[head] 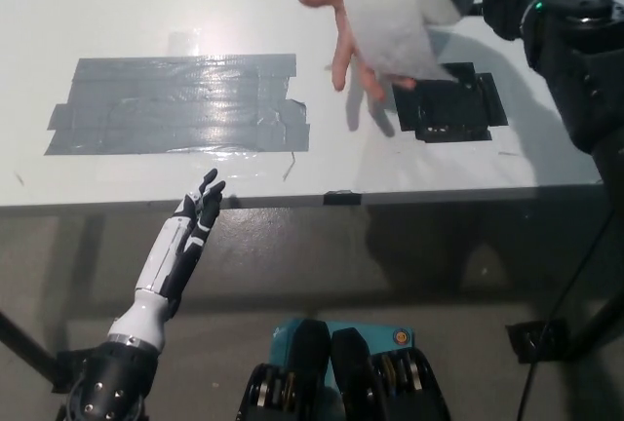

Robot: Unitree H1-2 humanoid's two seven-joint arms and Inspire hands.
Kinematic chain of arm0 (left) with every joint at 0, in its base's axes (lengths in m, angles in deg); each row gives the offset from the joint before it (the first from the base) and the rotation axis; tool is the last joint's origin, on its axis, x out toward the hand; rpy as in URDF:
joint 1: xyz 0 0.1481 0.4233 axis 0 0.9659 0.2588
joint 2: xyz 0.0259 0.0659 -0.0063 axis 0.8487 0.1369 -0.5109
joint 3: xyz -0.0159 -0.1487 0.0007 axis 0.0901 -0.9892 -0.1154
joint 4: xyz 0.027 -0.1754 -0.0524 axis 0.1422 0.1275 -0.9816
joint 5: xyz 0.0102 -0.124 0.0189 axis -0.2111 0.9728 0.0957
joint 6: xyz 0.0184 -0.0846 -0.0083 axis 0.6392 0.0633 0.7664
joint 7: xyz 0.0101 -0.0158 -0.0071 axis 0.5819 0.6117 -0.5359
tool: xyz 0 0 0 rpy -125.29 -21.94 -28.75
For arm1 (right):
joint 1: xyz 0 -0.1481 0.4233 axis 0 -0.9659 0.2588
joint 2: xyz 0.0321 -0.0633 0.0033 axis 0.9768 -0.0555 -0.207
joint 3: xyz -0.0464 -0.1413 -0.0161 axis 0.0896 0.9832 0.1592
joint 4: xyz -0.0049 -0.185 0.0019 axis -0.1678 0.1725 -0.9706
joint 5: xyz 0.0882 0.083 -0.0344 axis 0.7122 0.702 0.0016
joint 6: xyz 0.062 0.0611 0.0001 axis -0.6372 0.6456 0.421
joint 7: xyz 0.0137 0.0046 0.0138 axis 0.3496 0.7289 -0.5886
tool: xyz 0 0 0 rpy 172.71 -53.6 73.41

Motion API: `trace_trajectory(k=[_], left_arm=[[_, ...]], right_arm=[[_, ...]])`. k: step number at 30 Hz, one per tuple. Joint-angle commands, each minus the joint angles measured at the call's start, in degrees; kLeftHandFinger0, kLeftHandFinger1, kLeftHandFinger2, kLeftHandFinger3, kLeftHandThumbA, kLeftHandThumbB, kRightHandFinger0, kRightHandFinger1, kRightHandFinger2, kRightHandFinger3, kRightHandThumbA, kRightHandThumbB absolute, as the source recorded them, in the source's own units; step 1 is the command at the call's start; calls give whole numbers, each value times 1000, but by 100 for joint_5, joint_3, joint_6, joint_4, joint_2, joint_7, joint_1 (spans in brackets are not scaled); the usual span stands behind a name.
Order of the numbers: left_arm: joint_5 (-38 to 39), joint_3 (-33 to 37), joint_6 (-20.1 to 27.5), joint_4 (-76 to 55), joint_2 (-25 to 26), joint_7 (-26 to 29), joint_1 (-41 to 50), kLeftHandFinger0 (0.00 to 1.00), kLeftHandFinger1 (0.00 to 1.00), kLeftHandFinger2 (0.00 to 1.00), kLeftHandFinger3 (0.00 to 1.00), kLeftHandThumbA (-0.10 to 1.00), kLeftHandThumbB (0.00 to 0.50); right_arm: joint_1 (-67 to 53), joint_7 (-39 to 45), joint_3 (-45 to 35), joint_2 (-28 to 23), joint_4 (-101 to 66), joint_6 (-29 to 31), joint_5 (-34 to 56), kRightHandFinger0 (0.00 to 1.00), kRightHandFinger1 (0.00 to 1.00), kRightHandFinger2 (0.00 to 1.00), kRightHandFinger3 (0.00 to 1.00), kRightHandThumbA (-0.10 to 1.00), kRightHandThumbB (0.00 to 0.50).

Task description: A toilet paper roll is kept on the black spot on the desk infront of the robot and the robot inserts its right thumb into the hole in the centre to grab the roll. Then it passes the roll to a person.

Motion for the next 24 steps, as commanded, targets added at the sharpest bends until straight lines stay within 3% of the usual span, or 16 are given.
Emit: trace_trajectory(k=[1,3,6,9,11,14,15,16,17,18,19,20,21,23,24], left_arm=[[142,56,109,-189,32,-161,-8,1000,1000,1000,1000,952,332],[143,60,76,-214,36,-167,2,1000,1000,1000,1000,940,326],[156,67,100,-218,43,-177,32,1000,1000,1000,1000,929,325],[156,80,74,-250,35,-171,53,1000,1000,1000,1000,925,326],[162,92,67,-255,44,-180,52,1000,1000,1000,1000,926,323],[150,90,33,-266,39,-184,33,1000,1000,1000,1000,929,332],[147,91,21,-271,45,-189,34,1000,1000,1000,1000,930,331],[138,99,17,-272,51,-196,33,1000,1000,1000,1000,934,331],[141,101,32,-264,55,-200,32,1000,1000,1000,1000,936,321],[157,96,64,-247,55,-203,27,1000,1000,1000,1000,931,313],[167,92,78,-242,52,-203,22,1000,1000,1000,1000,929,312],[142,90,37,-256,49,-194,24,1000,1000,1000,1000,928,325],[125,95,10,-274,47,-192,25,1000,1000,1000,1000,928,326],[126,96,-1,-282,58,-206,13,1000,1000,1000,1000,926,326],[136,97,0,-286,64,-218,10,1000,1000,1000,1000,920,317]], right_arm=[[780,96,731,-332,19,857,-1473,157,608,911,835,-100,160],[795,89,920,-308,86,923,-1644,107,594,904,827,-100,168],[734,11,1083,-260,81,953,-1804,145,652,987,906,-100,164],[692,-62,1122,-172,198,1074,-1898,187,671,992,922,-100,167],[690,-44,1198,-100,330,1192,-2024,241,618,912,871,-100,188],[707,-42,1208,-9,475,1282,-2162,172,537,849,775,-100,212],[700,27,1219,7,448,1275,-2183,122,469,798,747,-100,208],[686,150,1242,8,397,1249,-2217,99,499,845,724,-100,222],[697,255,1263,14,393,1213,-2268,213,579,889,735,-99,258],[718,451,1291,16,365,1134,-2292,321,651,949,909,43,292],[717,607,1272,3,309,1084,-2271,316,593,804,951,124,299],[729,1305,1199,-59,221,960,-2048,805,1000,1000,1000,409,429],[744,1737,1156,-99,201,861,-1918,966,1000,1000,1000,437,426],[758,1949,1283,-156,150,813,-2052,1000,1000,1000,1000,581,496],[752,1979,1268,-171,111,795,-2056,1000,1000,1000,1000,595,500]])
